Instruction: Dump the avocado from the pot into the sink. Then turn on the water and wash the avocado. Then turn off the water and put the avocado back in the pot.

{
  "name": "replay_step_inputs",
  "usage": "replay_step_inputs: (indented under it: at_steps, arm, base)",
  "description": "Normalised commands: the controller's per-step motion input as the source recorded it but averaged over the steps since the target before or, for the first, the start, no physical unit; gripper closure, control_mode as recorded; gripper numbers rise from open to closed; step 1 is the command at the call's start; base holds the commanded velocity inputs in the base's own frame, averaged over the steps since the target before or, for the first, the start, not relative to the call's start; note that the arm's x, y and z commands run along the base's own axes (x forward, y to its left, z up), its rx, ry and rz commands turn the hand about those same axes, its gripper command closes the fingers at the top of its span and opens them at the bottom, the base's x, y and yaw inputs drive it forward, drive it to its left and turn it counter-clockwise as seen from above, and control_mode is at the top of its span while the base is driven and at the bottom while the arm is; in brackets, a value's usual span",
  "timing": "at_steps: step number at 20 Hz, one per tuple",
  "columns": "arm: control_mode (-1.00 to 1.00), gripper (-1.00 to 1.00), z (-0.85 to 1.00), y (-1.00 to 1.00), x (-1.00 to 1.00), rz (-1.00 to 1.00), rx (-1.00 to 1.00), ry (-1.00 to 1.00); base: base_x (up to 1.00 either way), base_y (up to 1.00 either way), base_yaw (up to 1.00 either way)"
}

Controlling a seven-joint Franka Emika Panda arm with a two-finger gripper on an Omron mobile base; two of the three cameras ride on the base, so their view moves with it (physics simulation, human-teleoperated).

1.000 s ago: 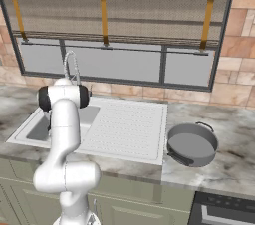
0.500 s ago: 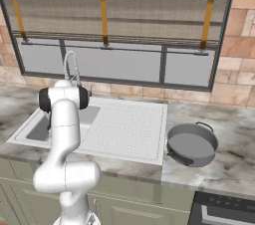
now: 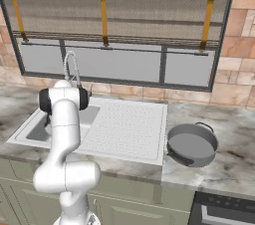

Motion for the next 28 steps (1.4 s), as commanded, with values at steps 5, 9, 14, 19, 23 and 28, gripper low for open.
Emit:
replay_step_inputs:
  at_steps: [5, 9, 14, 19, 23, 28]
  arm:
    - [-1.00, 1.00, 0.27, -0.06, -0.51, 0.00, 0.00, -0.10]
    - [-1.00, 1.00, 0.59, -0.05, -0.75, -0.01, 0.00, -0.24]
    - [-1.00, 1.00, 0.67, -0.17, -0.49, -0.04, -0.02, -0.20]
    - [-1.00, 1.00, 0.95, -0.22, -0.22, -0.06, -0.01, -0.19]
    - [-1.00, 1.00, 1.00, -0.09, -0.01, -0.08, 0.00, -0.18]
    - [-1.00, 1.00, 0.99, 0.00, -0.19, -0.06, 0.00, -0.12]
  base:
    - [0.00, 0.00, 0.00]
    - [0.00, 0.00, 0.00]
    - [0.00, 0.00, 0.00]
    - [0.00, 0.00, 0.00]
    - [0.00, 0.00, 0.00]
    - [0.00, 0.00, 0.00]
